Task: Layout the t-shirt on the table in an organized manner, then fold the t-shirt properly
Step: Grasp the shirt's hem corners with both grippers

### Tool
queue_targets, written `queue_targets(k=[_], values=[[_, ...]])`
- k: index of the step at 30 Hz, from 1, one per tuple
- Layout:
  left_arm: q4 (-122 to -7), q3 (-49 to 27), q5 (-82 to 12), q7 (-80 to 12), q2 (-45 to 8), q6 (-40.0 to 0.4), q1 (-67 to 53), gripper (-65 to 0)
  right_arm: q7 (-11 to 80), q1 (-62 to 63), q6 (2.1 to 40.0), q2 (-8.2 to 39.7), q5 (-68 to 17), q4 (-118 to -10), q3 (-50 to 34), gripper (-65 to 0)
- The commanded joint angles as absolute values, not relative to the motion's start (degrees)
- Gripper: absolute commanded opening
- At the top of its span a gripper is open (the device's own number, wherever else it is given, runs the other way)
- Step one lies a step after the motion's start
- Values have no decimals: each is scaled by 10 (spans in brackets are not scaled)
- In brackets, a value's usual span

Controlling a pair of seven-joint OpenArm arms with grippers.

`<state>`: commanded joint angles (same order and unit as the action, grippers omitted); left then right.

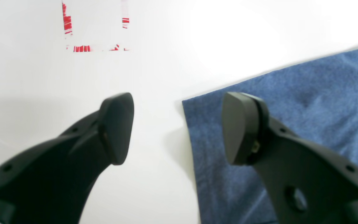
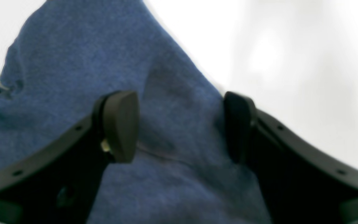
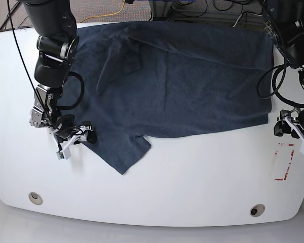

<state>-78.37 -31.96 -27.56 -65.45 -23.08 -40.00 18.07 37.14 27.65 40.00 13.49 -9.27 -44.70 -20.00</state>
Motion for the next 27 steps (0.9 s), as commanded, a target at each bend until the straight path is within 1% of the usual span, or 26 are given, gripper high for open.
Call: queue_targets(k=[1, 2, 3, 4, 5, 6, 11, 15, 18, 24, 27], values=[[-784, -320, -276, -655, -228, -400, 181, -235, 371, 276, 400, 135, -93, -447, -200, -407], [-784, -320, -275, -655, -220, -400, 181, -235, 371, 276, 400, 135, -93, -447, -200, -484], [-784, -320, -274, -655, -217, -400, 181, -235, 371, 276, 400, 135, -93, -447, -201, -539], [-783, -320, -274, -655, -215, -400, 181, -235, 371, 276, 400, 135, -93, -447, -201, -561], [-783, -320, -273, -654, -213, -400, 180, -235, 371, 275, 400, 135, -93, -447, -201, -617], [-783, -320, -267, -654, -212, -400, 180, -235, 371, 275, 400, 135, -93, -447, -201, -639], [-755, -320, -223, -617, -188, -400, 178, -231, 371, 275, 400, 136, -92, -447, -201, -639], [-694, -318, -196, -589, -184, -400, 182, -231, 371, 275, 400, 138, -91, -447, -201, -640], [-648, -313, -190, -561, -184, -400, 187, -231, 371, 275, 400, 138, -91, -447, -201, -640], [-581, -272, -190, -517, -184, -400, 191, -231, 371, 275, 400, 138, -90, -447, -201, -640], [-565, -269, -190, -508, -184, -382, 191, -231, 371, 275, 400, 138, -91, -447, -201, -640]])
